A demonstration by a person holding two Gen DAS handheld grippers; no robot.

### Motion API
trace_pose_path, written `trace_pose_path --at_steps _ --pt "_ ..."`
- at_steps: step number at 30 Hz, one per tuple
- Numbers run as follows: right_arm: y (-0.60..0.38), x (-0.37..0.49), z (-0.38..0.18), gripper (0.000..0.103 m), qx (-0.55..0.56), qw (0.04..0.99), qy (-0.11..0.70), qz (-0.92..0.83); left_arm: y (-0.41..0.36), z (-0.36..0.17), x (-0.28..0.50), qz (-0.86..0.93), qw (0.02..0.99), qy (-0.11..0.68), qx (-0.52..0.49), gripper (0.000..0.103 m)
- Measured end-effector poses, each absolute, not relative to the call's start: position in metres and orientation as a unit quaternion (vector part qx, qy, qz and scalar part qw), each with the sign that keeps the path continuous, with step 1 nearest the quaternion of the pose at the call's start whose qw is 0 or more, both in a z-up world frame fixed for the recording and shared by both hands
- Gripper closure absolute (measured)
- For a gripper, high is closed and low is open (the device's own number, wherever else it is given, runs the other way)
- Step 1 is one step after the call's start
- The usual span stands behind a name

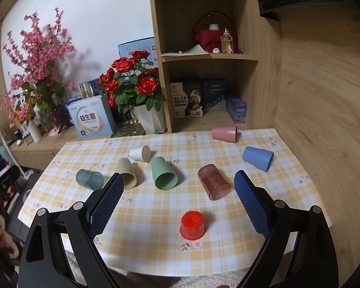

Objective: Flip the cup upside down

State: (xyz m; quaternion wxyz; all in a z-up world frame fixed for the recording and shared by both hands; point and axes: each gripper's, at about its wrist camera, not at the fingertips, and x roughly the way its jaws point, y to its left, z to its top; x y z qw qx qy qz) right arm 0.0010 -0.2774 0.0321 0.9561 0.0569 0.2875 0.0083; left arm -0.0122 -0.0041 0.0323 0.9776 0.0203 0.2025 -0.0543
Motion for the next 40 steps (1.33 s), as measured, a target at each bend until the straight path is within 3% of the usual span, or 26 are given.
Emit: trace_pose_path --at_steps 40 --pt "-0.2823 0.0012 0.0330 0.013 0.064 0.958 0.277 0.025 -0.0003 0.0273 -0.0113 -0.045 0.979 0.197 0.019 0.006"
